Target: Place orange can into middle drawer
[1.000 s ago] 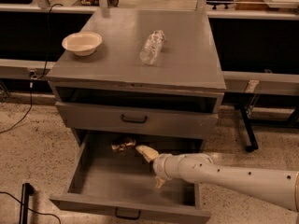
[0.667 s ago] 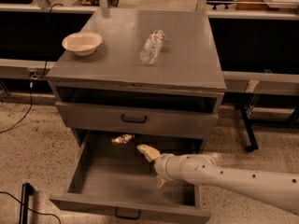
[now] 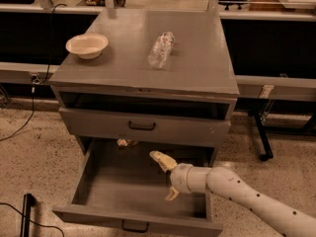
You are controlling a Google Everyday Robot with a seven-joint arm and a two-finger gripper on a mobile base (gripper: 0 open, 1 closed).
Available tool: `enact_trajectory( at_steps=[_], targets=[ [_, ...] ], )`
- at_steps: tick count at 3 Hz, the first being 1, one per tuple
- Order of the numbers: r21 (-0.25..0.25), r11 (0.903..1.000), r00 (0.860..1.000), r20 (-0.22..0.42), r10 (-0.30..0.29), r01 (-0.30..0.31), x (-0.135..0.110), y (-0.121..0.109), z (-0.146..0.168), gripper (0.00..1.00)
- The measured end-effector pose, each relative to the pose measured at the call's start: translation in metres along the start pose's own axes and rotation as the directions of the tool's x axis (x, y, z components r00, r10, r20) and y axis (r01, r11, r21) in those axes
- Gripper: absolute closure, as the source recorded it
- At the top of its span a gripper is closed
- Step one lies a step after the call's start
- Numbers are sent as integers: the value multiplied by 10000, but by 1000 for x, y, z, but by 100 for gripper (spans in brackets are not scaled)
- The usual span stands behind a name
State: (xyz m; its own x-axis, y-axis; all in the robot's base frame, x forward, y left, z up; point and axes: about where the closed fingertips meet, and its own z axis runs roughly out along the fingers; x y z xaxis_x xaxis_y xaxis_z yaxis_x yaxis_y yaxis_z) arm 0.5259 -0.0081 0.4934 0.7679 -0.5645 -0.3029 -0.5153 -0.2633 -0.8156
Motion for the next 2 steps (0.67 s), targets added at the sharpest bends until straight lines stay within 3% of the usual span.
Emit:
enact_trajectory(
  at_steps=[1, 2],
  targets=[
    [343, 9963, 9958, 440, -800, 786, -19, -15, -21, 0],
    [340, 9963, 9957, 439, -810, 795, -19, -15, -21, 0]
  ],
)
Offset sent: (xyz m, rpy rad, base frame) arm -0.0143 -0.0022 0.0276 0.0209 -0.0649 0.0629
